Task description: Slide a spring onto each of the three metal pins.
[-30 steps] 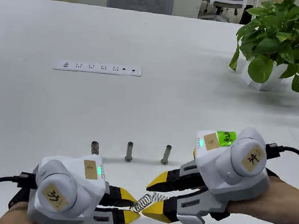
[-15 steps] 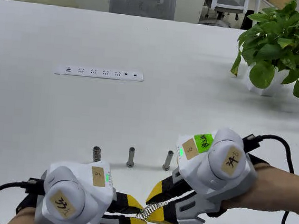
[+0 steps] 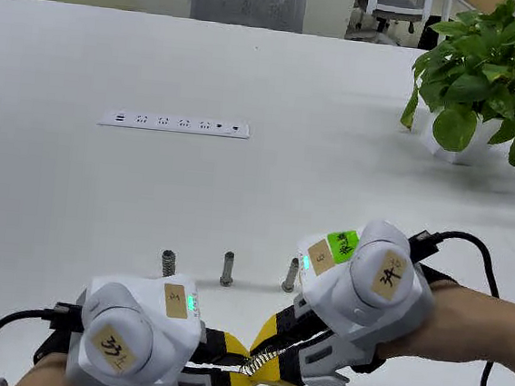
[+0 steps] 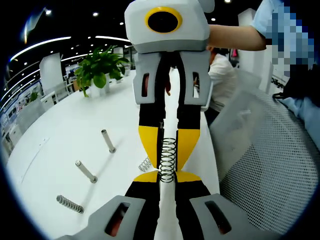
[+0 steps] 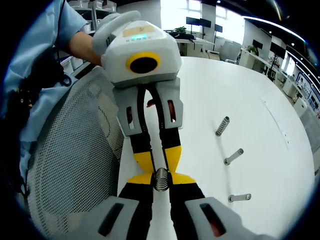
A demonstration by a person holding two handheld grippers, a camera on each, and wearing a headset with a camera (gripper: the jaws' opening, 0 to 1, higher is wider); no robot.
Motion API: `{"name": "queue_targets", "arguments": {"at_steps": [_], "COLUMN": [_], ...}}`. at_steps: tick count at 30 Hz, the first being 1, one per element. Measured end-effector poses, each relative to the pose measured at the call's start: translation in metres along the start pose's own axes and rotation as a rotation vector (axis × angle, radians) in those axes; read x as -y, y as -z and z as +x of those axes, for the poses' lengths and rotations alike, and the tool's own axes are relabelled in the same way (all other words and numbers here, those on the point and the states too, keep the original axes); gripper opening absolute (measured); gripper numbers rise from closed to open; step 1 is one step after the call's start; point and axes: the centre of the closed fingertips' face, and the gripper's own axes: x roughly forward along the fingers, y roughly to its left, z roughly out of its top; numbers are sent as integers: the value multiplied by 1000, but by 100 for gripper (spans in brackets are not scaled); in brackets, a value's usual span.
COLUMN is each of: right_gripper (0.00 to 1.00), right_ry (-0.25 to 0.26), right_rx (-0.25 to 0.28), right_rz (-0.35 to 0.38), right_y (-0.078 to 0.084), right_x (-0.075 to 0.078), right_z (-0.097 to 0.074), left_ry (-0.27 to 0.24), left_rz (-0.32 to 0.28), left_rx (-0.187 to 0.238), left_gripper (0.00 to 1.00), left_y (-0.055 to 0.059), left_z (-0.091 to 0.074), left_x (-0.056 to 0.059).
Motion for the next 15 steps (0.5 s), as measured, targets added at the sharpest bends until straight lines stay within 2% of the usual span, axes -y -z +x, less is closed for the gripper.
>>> {"name": "queue_targets", "arguments": {"at_steps": [15], "right_gripper": [13], "right_ry": [-8], "right_rx": [-10], "right_rz": [-6], "right_y": [0], "right_x": [-2], "right_z": [2], "left_ry": [10], "left_rz": [1], "left_rx": [-14], "left_gripper": [9], "left_y": [3], "left_z": [0], "left_x": [2]}}
